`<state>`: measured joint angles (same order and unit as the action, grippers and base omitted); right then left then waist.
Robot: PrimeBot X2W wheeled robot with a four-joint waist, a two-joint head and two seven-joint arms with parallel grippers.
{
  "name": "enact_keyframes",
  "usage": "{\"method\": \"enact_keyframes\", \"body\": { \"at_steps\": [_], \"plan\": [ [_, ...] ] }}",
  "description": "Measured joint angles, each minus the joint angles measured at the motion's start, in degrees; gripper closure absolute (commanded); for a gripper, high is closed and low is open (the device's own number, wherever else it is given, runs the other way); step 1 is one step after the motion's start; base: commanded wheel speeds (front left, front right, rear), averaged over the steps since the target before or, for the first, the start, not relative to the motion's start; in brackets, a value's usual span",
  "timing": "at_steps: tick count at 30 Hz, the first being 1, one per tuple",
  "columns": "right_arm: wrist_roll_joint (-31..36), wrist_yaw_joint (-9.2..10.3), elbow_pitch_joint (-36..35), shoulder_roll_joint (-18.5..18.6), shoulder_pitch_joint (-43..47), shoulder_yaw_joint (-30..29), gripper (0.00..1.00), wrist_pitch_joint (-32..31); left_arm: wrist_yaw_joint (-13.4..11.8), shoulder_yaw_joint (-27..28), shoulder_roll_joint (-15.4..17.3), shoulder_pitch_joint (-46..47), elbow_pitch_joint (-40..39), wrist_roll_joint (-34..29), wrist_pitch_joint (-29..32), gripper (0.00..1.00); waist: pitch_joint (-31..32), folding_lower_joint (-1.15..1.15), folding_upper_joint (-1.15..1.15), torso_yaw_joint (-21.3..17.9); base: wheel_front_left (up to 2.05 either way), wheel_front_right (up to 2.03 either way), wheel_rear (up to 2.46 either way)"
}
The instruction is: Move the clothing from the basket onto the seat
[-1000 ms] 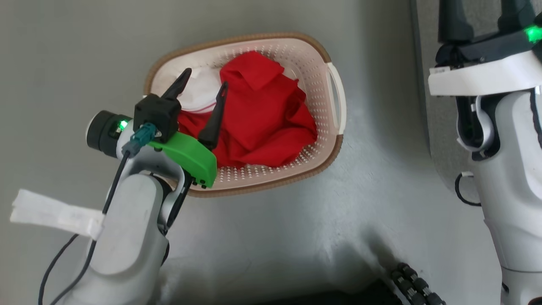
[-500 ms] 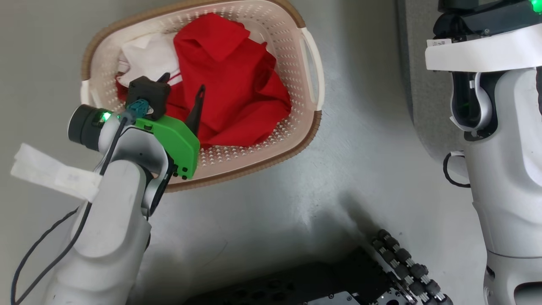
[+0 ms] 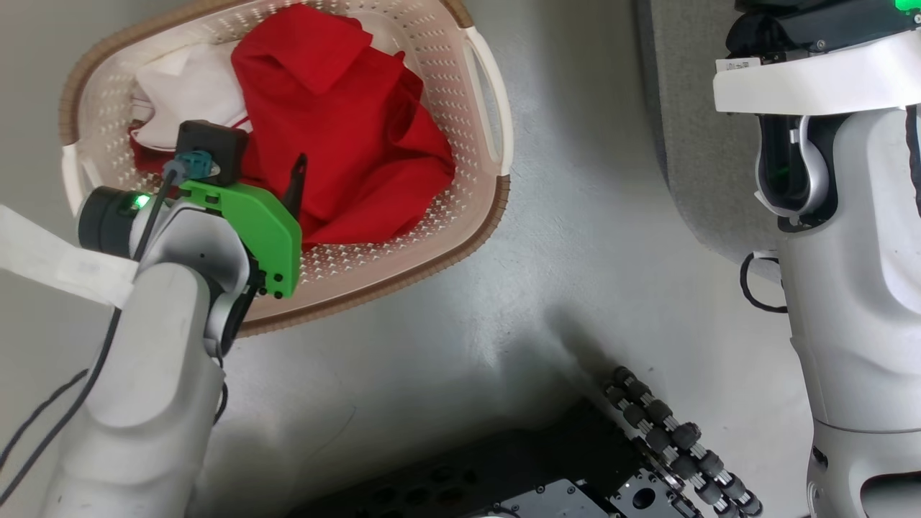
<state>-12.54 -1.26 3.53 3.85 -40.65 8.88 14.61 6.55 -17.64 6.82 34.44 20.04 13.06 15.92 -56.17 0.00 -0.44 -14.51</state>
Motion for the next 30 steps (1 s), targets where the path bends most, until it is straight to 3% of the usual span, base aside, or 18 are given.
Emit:
{"method": "enact_keyframes", "body": {
  "at_steps": [6,30],
  "plan": [
    [-0.1,-0.23,0.7,-0.3,0.0,-0.3,0.00,0.0,0.0,0.2,1.3,1.0,0.6,0.0,1.7,0.00,-1.2,0.00,0.00,-1.5,0.00,0.00,0.00],
    [-1.4,-1.43,2.0,-0.7,0.0,-0.7,0.00,0.0,0.1,-2.1,1.1,2.4,1.7,0.7,3.8,0.00,-2.3,0.00,0.00,-3.5,0.00,0.00,0.00]
  ]
}}
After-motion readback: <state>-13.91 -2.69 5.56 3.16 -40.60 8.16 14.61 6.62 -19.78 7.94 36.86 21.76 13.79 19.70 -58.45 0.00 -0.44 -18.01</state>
